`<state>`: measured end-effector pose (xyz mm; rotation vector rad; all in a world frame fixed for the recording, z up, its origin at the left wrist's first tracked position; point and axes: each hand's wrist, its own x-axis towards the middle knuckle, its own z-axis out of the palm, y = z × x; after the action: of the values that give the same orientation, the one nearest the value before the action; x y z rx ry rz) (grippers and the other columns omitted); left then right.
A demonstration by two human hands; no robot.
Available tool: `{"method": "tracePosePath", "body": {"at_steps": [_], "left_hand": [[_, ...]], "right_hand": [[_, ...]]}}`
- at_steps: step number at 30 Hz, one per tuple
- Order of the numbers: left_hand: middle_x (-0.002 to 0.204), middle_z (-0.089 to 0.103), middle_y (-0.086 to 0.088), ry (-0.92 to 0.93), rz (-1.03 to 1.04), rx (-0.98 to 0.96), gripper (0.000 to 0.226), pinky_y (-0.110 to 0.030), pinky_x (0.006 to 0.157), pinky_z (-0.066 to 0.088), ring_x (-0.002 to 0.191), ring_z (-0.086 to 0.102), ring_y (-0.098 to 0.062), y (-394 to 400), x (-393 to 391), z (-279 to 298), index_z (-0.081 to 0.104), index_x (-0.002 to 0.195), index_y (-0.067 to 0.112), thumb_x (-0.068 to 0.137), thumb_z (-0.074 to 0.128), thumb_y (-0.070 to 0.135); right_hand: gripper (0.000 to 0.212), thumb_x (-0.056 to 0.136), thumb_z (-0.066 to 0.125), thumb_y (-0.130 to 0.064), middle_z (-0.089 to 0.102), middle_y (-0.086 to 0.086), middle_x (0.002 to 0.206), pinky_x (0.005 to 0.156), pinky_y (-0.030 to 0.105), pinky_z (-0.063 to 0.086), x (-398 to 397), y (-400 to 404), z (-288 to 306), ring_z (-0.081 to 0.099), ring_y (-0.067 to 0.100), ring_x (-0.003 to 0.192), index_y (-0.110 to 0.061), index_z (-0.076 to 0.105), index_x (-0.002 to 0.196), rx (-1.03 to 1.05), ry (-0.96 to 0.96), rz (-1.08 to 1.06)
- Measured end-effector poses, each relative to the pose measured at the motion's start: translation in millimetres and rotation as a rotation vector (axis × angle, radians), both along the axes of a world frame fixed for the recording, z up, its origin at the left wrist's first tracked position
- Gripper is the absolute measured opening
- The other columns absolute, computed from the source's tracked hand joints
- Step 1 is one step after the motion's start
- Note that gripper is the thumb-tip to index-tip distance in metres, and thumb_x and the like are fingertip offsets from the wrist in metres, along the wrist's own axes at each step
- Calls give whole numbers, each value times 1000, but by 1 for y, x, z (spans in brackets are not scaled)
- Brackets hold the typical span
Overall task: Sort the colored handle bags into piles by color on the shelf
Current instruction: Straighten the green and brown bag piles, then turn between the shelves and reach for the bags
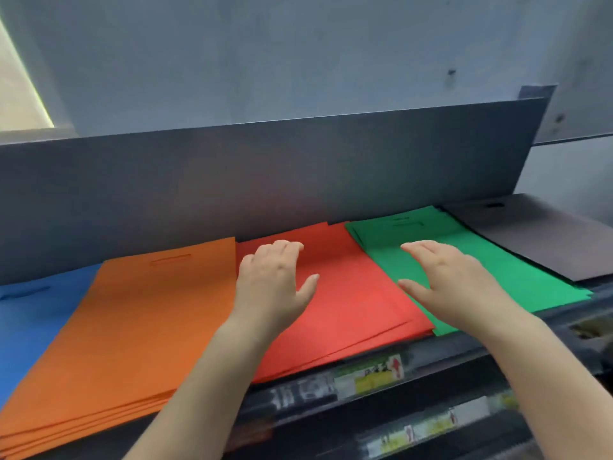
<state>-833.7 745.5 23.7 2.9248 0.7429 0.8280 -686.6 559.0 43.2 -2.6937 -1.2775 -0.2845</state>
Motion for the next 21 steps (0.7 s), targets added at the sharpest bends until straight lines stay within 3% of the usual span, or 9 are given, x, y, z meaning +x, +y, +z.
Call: {"method": "tracePosePath", "body": {"at_steps": [11, 21], "left_hand": [[137, 44, 5, 69, -340, 39, 56, -33, 98, 26, 125, 39, -18, -167, 172, -9, 38, 138, 22, 91, 44, 52], [137, 47, 4, 102, -666, 30, 51, -34, 100, 31, 126, 41, -20, -334, 278, -18, 41, 134, 25, 90, 46, 49]], "right_hand": [[62, 95, 45, -49, 33, -6, 150, 105, 33, 33, 97, -194, -3, 32, 15, 137, -23, 26, 148, -53, -45, -312], [60, 94, 47, -48, 34, -5, 151, 108, 35, 32, 132, -368, -6, 32, 17, 138, -25, 29, 146, -76, -18, -662]]}}
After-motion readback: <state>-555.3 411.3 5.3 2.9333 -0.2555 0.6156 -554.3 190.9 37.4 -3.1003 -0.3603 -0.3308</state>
